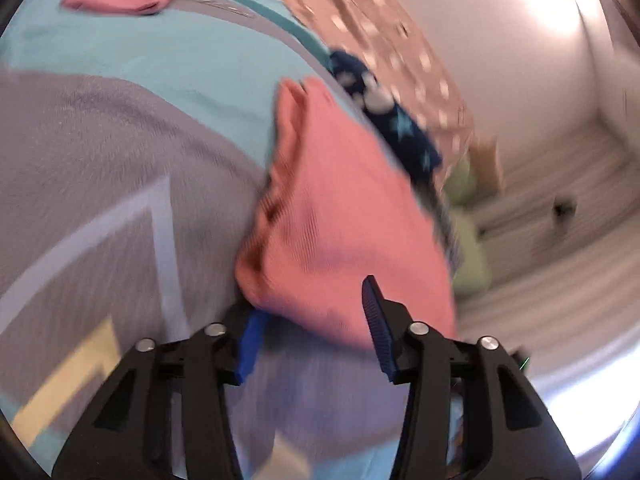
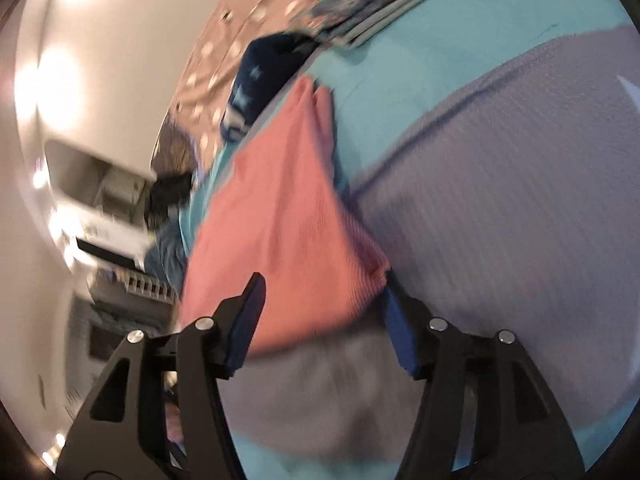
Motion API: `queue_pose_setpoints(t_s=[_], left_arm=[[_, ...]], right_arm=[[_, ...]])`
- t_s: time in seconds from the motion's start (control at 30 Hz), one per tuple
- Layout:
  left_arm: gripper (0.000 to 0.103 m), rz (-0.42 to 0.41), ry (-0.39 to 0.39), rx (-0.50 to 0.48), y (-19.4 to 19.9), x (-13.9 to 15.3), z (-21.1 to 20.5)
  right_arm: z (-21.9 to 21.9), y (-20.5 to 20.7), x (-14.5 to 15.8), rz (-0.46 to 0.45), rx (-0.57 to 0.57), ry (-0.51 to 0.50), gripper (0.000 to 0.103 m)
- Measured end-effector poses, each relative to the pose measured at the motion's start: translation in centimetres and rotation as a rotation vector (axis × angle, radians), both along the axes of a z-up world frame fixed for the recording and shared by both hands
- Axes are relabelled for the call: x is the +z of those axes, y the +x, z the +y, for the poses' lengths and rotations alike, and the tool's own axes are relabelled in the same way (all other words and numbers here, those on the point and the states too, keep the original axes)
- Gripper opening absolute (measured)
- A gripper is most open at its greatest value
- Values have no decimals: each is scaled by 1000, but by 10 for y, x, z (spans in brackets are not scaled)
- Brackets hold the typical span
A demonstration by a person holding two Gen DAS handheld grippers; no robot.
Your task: Fold small clothes
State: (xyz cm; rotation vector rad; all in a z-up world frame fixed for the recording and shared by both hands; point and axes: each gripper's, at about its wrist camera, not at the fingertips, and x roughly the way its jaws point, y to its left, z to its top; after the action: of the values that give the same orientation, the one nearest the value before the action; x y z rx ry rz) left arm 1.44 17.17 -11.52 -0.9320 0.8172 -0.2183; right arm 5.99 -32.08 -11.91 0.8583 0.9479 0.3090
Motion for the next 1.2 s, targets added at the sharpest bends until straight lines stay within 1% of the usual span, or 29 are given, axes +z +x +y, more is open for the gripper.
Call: queue_pose_setpoints(t_s=[0.03,0.07,0.13,0.2,0.27,0.33,0.4,0.47,0.5,0.57,0.6,0.63,0.67,0.7,0.73,0.77,0.8,0.83,0.87,0.9,0.93,0.97,1.03,1.07,1.1,1.13,1.2], left_arm=[[18,20,-12,11,5,-3,0],[8,35,-31,4,9,-6,0],[6,30,-49,8,8,-4,0],[4,-25,-65,13,1,13,4],[4,-62,-55,3,-4,32,6],[3,-80,12,-28,-14,56,0],[3,-86,46,-64,-30,69,-3],[4,-79,77,-103,-47,77,-5],[4,-66,99,-125,-59,77,-9],[5,-12,171,-149,-75,67,-15],[10,26,212,-142,-79,59,-15],[14,86,269,-109,-84,51,-12],[14,120,322,-69,-86,48,-9],[14,140,399,-13,-89,51,-5],[14,135,462,24,-90,59,-3],[14,102,531,55,-88,74,-4],[15,62,555,60,-85,87,-8],[17,-13,557,29,-76,107,-20],[22,-66,549,-19,-66,121,-35],[26,-107,542,-68,-54,131,-53],[32,-132,537,-110,-44,137,-67],[34,-159,530,-192,-27,143,-95],[34,-164,516,-345,5,143,-147],[34,-160,514,-442,25,139,-183],[34,-161,526,-503,38,136,-208],[34,-159,559,-579,57,128,-244],[34,-121,579,-655,86,112,-284]], right_arm=[[1,2,-2,21,-5,-5,7],[0,2,-5,30,-7,17,6],[-6,-1,-2,15,-18,63,5],[-13,-9,11,-24,-18,100,4],[-15,-18,30,-63,-2,94,4],[-16,-35,52,-103,29,50,4],[-16,-55,65,-120,57,-41,4],[-18,-70,63,-99,83,-89,4],[-19,-78,53,-62,101,-102,4],[-19,-85,30,0,121,-108,5],[-18,-85,22,19,120,-113,7],[-20,-88,11,41,111,-114,12],[-22,-90,5,45,104,-93,12],[-23,-91,4,41,100,-74,12],[-25,-92,3,34,105,-57,16],[-24,-91,5,26,116,-53,19],[-23,-91,7,11,129,-54,27],[-22,-90,8,1,138,-58,33],[-20,-90,9,-12,150,-63,35],[-19,-91,9,-19,154,-63,38],[-18,-92,8,-26,157,-57,38],[-19,-93,7,-31,156,-45,38],[-21,-95,4,-45,154,-18,38],[-21,-94,3,-51,153,-9,38],[-21,-94,3,-55,154,-4,38],[-22,-94,3,-63,157,-3,38],[-23,-95,3,-74,166,-6,38]])
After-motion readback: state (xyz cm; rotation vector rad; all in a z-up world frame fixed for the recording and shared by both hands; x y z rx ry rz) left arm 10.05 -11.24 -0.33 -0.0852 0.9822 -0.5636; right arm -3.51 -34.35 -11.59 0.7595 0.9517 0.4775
